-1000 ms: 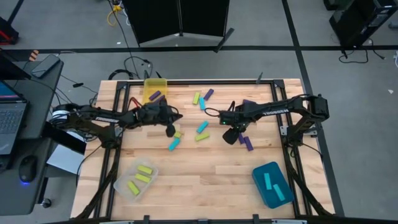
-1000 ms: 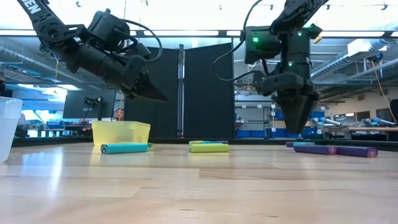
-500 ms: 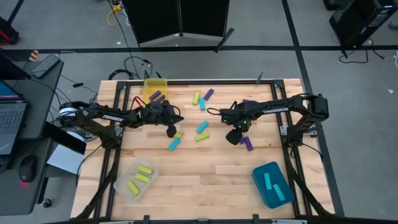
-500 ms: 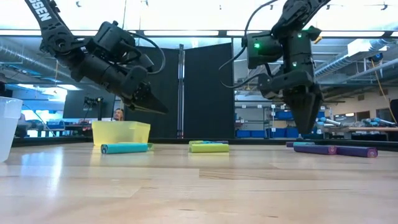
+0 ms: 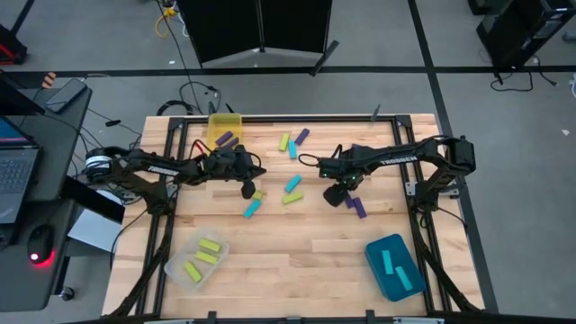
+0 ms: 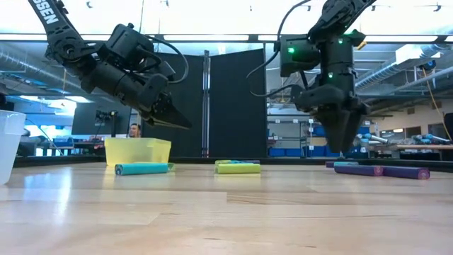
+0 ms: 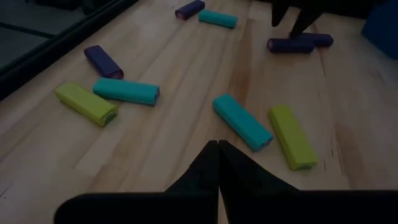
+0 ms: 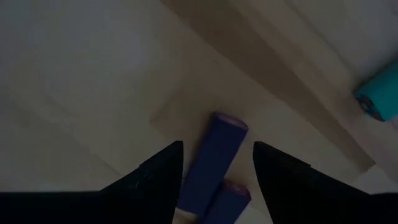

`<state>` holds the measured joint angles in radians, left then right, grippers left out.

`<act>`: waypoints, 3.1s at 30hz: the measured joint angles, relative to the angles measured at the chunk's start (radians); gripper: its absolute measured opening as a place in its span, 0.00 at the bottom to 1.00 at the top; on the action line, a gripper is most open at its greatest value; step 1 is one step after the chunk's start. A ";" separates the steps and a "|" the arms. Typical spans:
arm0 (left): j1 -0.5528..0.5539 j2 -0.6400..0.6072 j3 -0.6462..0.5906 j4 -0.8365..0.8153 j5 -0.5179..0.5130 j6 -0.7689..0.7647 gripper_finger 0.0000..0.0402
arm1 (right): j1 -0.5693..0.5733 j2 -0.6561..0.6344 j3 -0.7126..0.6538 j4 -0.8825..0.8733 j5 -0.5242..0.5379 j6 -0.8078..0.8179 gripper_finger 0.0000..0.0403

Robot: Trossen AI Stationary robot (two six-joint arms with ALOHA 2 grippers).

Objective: Sort blocks
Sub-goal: Put the violet block into the yellow bin

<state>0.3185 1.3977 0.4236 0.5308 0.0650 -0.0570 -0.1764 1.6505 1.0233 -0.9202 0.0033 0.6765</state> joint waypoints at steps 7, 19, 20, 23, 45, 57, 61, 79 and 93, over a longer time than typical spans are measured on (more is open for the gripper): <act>0.000 0.000 0.000 -0.002 0.000 0.000 0.03 | 0.030 0.001 -0.057 0.084 0.020 0.114 0.51; 0.000 0.000 0.000 -0.002 0.000 0.000 0.03 | 0.033 -0.004 -0.189 0.277 0.032 0.171 0.48; 0.000 0.000 0.000 -0.002 0.000 -0.001 0.03 | 0.033 -0.005 -0.196 0.285 0.032 0.171 0.46; -0.001 0.000 0.000 0.004 0.000 -0.035 0.03 | 0.033 -0.004 -0.200 0.289 0.032 0.158 0.40; -0.015 -0.001 0.000 0.225 0.161 -0.139 0.03 | 0.030 -0.032 -0.144 1.049 0.078 -0.387 0.29; -0.079 -0.001 0.000 0.292 0.143 -0.132 0.22 | 0.070 -0.032 -0.144 1.330 0.099 -0.458 0.29; -0.102 -0.001 0.000 0.298 0.109 -0.131 0.32 | 0.089 -0.032 -0.144 1.417 0.104 -0.473 0.29; -0.139 -0.001 0.080 0.366 0.180 -0.084 0.51 | 0.157 -0.034 -0.143 1.590 0.089 -0.531 0.29; -0.150 -0.001 0.098 0.364 0.217 -0.076 0.48 | 0.157 -0.033 -0.143 1.618 0.089 -0.549 0.29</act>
<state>0.1688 1.3972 0.5220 0.8952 0.2817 -0.1326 -0.0196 1.6173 0.8806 0.6981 0.0925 0.1272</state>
